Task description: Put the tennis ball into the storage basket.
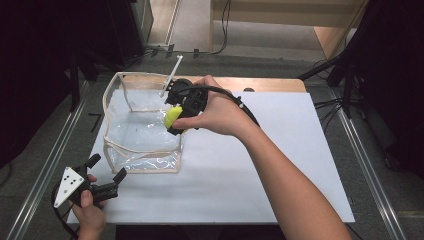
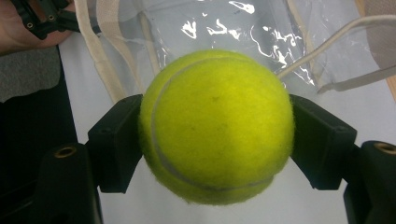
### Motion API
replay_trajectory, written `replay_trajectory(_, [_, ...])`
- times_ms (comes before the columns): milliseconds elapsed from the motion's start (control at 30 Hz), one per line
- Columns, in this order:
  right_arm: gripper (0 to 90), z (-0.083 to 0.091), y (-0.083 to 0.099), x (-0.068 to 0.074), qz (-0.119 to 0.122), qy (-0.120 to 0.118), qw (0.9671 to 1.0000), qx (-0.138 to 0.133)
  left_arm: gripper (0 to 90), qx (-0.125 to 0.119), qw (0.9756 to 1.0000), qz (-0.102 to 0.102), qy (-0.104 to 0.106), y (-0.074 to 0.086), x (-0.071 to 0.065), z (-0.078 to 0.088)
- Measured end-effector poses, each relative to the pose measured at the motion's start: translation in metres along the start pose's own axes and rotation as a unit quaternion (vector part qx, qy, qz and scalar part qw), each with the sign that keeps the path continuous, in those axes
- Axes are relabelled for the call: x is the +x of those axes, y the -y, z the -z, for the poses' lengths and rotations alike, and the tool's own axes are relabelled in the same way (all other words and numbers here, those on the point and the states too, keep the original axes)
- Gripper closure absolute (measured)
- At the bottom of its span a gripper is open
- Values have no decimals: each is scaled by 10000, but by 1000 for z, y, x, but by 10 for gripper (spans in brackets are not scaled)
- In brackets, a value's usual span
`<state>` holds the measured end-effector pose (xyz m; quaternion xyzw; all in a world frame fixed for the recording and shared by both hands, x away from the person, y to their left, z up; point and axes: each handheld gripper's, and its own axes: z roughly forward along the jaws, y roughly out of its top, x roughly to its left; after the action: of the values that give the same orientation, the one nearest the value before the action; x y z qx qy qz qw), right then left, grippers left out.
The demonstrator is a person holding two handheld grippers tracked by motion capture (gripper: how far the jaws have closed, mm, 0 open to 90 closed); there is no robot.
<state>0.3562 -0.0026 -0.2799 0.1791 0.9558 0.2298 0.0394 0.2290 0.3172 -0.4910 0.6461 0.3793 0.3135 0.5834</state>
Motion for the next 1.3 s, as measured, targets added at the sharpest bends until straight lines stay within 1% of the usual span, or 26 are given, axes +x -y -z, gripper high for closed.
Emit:
replay_trajectory(400, [235, -10, -14, 4, 124, -55, 9999, 28, 0, -4, 10000, 21, 7, 0, 0, 0])
replay_trajectory(667, [236, -19, -23, 4, 126, -91, 9999, 68, 0, -9, 10000, 17, 17, 0, 0, 0])
replay_trajectory(833, [236, -24, -27, 5, 171, -107, 9998, 76, 0, -14, 10000, 26, 32, 0, 0, 0])
replay_trajectory(1300, [235, -42, -33, 5, 200, -139, 9996, 151, 0, -21, 10000, 3, 59, 0, 0, 0])
